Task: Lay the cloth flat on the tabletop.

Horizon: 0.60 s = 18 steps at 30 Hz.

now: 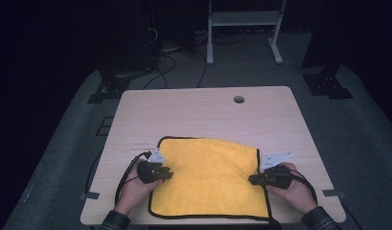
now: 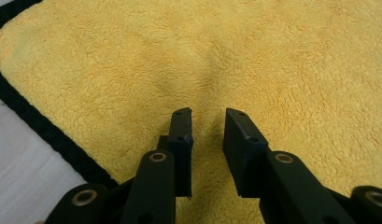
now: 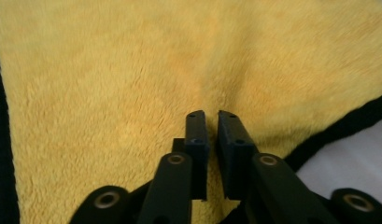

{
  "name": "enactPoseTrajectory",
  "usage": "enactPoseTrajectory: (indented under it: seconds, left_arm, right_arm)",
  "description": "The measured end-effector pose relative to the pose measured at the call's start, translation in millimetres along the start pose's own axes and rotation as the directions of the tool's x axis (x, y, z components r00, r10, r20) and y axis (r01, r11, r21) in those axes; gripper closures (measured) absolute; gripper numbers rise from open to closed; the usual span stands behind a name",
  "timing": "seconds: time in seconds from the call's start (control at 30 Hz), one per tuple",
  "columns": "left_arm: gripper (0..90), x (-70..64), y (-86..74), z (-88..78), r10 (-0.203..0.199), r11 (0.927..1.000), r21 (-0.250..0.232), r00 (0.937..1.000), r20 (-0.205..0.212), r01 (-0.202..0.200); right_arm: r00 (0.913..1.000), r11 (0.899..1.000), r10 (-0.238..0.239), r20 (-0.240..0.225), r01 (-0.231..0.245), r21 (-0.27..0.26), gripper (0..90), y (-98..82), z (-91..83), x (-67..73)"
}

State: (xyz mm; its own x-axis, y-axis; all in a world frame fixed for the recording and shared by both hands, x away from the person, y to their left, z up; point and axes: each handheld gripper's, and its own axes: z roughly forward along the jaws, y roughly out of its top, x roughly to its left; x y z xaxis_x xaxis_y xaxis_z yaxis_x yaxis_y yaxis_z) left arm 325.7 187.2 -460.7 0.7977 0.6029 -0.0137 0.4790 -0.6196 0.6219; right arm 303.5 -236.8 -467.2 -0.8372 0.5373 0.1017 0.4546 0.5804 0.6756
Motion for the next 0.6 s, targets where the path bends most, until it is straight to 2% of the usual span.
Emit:
enactPoseTrajectory:
  seconds: [0.03, 0.07, 0.1, 0.13, 0.17, 0.2, 0.27, 0.3, 0.33, 0.37, 0.4, 0.43, 0.47, 0.5, 0.53, 0.6]
  left_arm:
    - [70.5, 1.1, -0.3, 0.0, -0.007, 1.0000, -0.001, 1.0000, 0.007, 0.007]
    - [70.5, 1.1, -0.3, 0.0, -0.007, 1.0000, -0.001, 1.0000, 0.007, 0.007]
    - [70.4, 1.9, -0.1, 0.6, -0.021, 0.9997, -0.008, 0.9997, 0.013, 0.021]
    - [70.4, 1.9, -0.1, 0.6, -0.021, 0.9997, -0.008, 0.9997, 0.013, 0.021]
    - [70.4, 3.8, -0.9, 0.3, -0.024, 0.9996, -0.012, 0.9995, 0.020, 0.024]
    - [70.4, 3.8, -0.9, 0.3, -0.024, 0.9996, -0.012, 0.9995, 0.020, 0.024]
    - [70.4, 4.4, -1.6, 0.2, -0.032, 0.9993, -0.016, 0.9991, 0.028, 0.033]
    - [70.4, 4.6, -1.9, 0.4, -0.036, 0.9991, -0.020, 0.9989, 0.030, 0.036]
    - [70.4, 4.6, -1.9, 0.4, -0.036, 0.9991, -0.020, 0.9989, 0.030, 0.036]
    - [70.4, 4.8, -2.0, 0.4, -0.035, 0.9992, -0.020, 0.9989, 0.031, 0.035]
    - [70.4, 4.8, -2.0, 0.4, -0.035, 0.9992, -0.020, 0.9989, 0.031, 0.035]
    - [70.4, 5.0, -2.1, 0.4, -0.035, 0.9991, -0.021, 0.9988, 0.033, 0.036]
    - [70.4, 5.2, -2.2, 0.4, -0.035, 0.9991, -0.022, 0.9988, 0.035, 0.036]
    - [70.5, 5.4, -2.4, 0.2, -0.034, 0.9992, -0.022, 0.9988, 0.035, 0.035]
    - [70.5, 5.4, -2.4, 0.2, -0.034, 0.9992, -0.022, 0.9988, 0.035, 0.035]
    - [70.5, 5.2, -2.4, 0.3, -0.033, 0.9992, -0.023, 0.9989, 0.035, 0.033]
  right_arm:
    - [0.9993, 0.998, 0.026, 0.026, -0.024, -0.051, 72.3, 5.9, -6.5, -7.5]
    - [0.9993, 0.998, 0.026, 0.026, -0.024, -0.051, 72.3, 5.9, -6.5, -7.5]
    - [0.9953, 0.994, 0.055, 0.080, -0.047, -0.095, 66.0, 13.4, -12.3, -18.5]
    - [0.9953, 0.994, 0.055, 0.080, -0.047, -0.095, 66.0, 13.4, -12.3, -18.5]
    - [0.9856, 0.989, 0.094, 0.141, -0.077, -0.125, 62.9, 22.3, -15.2, -36.0]
    - [0.9856, 0.989, 0.094, 0.141, -0.077, -0.125, 62.9, 22.3, -15.2, -36.0]
    - [0.9754, 0.986, 0.128, 0.179, -0.105, -0.131, 60.7, 28.6, -11.8, -56.1]
    - [0.9716, 0.982, 0.158, 0.176, -0.136, -0.127, 58.5, 32.0, -5.9, -70.8]
    - [0.9716, 0.982, 0.158, 0.176, -0.136, -0.127, 58.5, 32.0, -5.9, -70.8]
    - [0.9708, 0.977, 0.188, 0.148, -0.170, -0.129, 57.3, 34.2, 2.1, -83.6]
    - [0.9708, 0.977, 0.188, 0.148, -0.170, -0.129, 57.3, 34.2, 2.1, -83.6]
    - [0.9705, 0.973, 0.213, 0.114, -0.200, -0.111, 57.1, 35.4, 11.3, -91.2]
    - [0.9705, 0.973, 0.213, 0.114, -0.200, -0.111, 57.1, 35.4, 11.3, -91.2]
    - [0.9694, 0.972, 0.227, 0.093, -0.219, -0.090, 67.1, 34.1, 19.9, -94.6]
    - [0.9694, 0.972, 0.227, 0.093, -0.219, -0.090, 67.1, 34.1, 19.9, -94.6]
    - [0.9703, 0.973, 0.225, 0.090, -0.218, -0.077, 78.9, 32.1, 24.1, -94.7]
